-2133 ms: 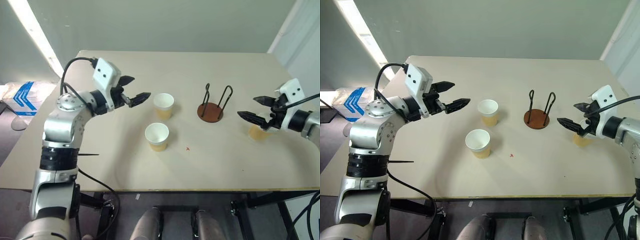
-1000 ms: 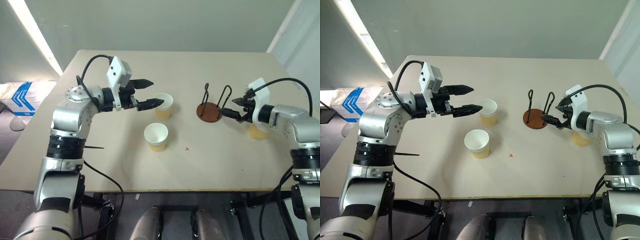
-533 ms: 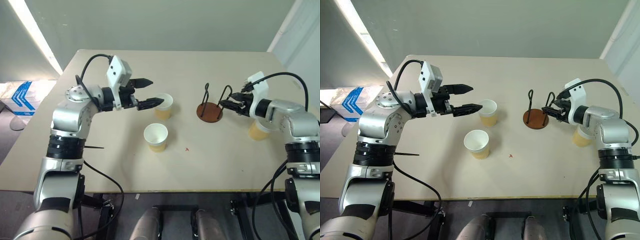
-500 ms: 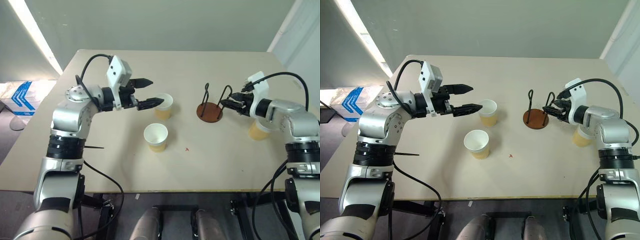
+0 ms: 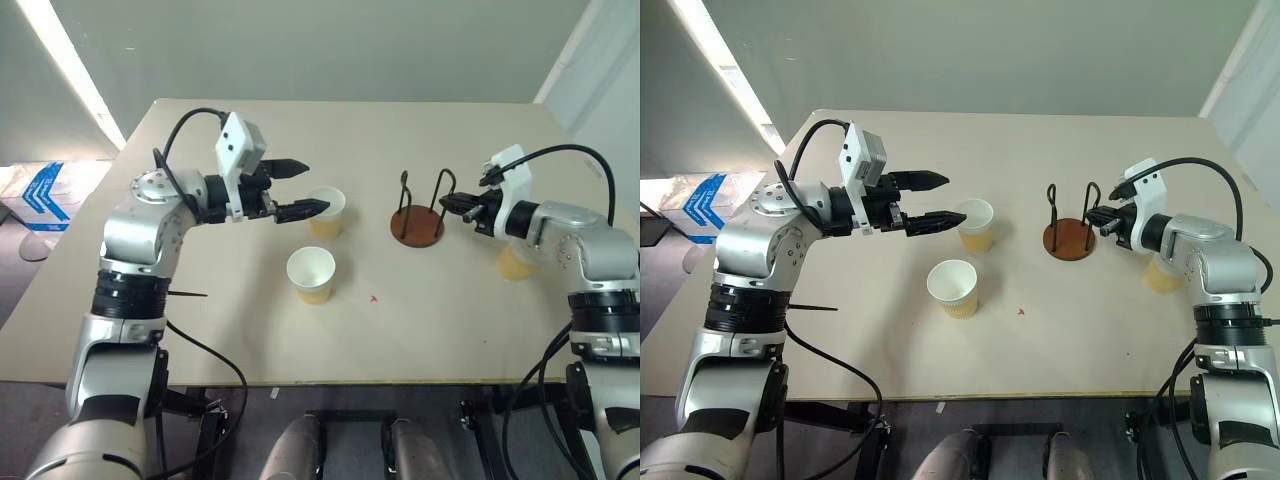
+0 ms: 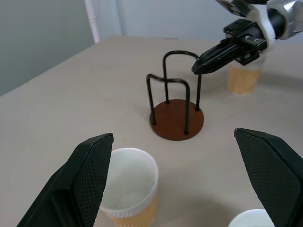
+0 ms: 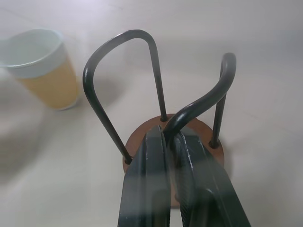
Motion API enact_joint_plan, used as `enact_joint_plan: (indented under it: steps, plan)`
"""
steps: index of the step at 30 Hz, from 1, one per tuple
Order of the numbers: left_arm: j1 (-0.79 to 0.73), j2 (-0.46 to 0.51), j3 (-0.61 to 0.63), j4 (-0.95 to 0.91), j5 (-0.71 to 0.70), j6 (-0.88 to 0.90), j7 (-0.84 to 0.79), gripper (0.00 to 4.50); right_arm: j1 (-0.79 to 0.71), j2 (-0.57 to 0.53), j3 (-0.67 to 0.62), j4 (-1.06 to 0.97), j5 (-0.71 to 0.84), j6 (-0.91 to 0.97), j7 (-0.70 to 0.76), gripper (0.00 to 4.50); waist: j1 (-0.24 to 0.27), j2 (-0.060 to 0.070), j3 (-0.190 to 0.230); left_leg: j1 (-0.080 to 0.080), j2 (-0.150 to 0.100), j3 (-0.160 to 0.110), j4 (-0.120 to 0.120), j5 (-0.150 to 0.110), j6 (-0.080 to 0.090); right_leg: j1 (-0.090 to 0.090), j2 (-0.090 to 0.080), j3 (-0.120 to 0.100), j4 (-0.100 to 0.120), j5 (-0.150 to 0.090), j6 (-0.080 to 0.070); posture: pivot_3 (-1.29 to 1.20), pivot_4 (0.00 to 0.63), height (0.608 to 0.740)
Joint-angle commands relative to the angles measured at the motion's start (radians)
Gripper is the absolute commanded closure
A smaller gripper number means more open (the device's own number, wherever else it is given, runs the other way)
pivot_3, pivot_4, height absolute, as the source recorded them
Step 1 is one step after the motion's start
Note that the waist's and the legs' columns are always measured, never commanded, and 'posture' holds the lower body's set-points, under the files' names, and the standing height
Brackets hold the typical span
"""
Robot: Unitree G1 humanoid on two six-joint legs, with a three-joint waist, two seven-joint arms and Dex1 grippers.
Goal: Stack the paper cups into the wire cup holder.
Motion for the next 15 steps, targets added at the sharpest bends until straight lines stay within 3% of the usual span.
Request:
enact_joint_plan:
  steps: [1, 8, 15]
  plan:
    - [-0.01, 0.035, 0.018, -0.078, -0.046, 0.035, -0.045, 0.0, 0.028, -0.037, -0.039, -0.176, 0.077, 0.079, 0.03, 4.46, 0.0, 0.0, 0.0, 0.0, 0.0, 0.0, 0.0, 0.0, 0.0, 0.0, 0.0, 0.0, 0.0, 0.0, 0.0, 0.0, 0.15, 0.74]
    - [0.0, 0.093, 0.017, -0.14, -0.101, 0.096, -0.131, 0.0, 0.161, -0.086, -0.057, -0.443, 0.218, 0.235, 0.055, 4.46, 0.001, 0.0, 0.0, 0.0, 0.0, 0.0, -0.001, 0.0, 0.0, 0.0, 0.0, -0.001, -0.001, -0.002, -0.002, 0.0, 0.15, 0.74]
    - [0.038, 0.146, -0.017, -0.213, -0.144, 0.144, -0.221, 0.0, 0.246, -0.1, -0.045, -0.539, 0.271, 0.268, 0.039, 4.46, -0.001, -0.001, 0.0, 0.0, 0.0, 0.0, -0.001, 0.003, -0.001, 0.0, 0.0, 0.0, 0.0, -0.004, -0.006, 0.0, 0.15, 0.74]
